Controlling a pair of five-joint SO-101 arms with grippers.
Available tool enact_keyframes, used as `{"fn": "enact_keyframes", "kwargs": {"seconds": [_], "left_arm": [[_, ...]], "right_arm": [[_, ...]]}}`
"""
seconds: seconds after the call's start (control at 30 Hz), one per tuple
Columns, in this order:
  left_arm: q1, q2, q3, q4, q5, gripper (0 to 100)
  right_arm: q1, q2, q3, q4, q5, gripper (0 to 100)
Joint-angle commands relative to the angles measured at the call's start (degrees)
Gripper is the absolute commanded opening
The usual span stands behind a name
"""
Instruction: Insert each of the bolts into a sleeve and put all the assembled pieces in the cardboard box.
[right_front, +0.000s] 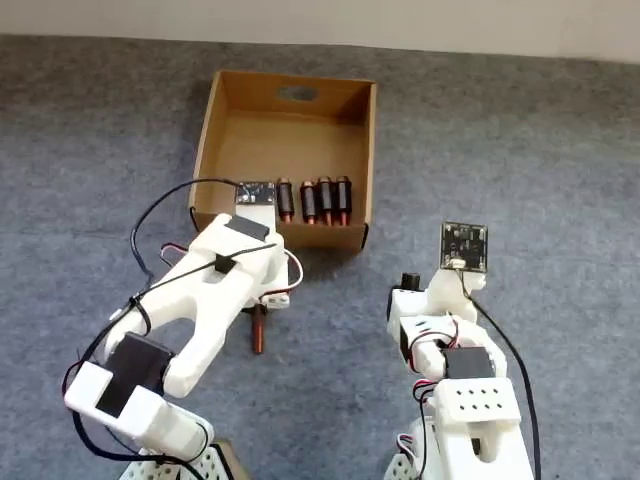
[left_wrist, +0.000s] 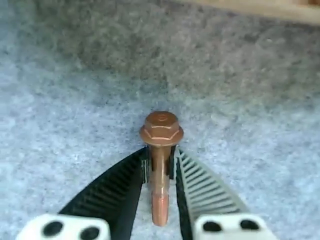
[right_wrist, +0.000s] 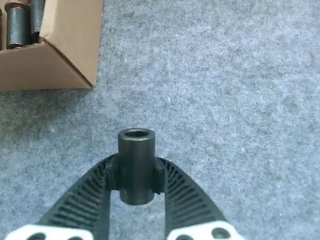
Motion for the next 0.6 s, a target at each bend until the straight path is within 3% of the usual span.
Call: {"fn": "enact_keyframes", "kwargs": {"seconds": [0.0, 0.13, 0.3, 0.57], "left_arm": [[-0.04, -1.63, 0.04, -0.7, 0.09, 9], [-1.71, -1.36, 0.22, -3.52, -0.09, 5], [-2.42, -1.63, 4.7, -13.27, -1.49, 6], [-2.59, -5.23, 5.76, -14.15, -1.93, 7]], "right_arm": [[0.57, -0.84, -0.48, -1.1, -0.35, 0.6], [0.57, -0.84, -0.48, -1.1, -0.35, 0.6], [0.57, -0.84, -0.48, -1.1, -0.35, 0.6], [0.57, -0.84, -0.4, -1.1, -0.35, 0.6]]}}
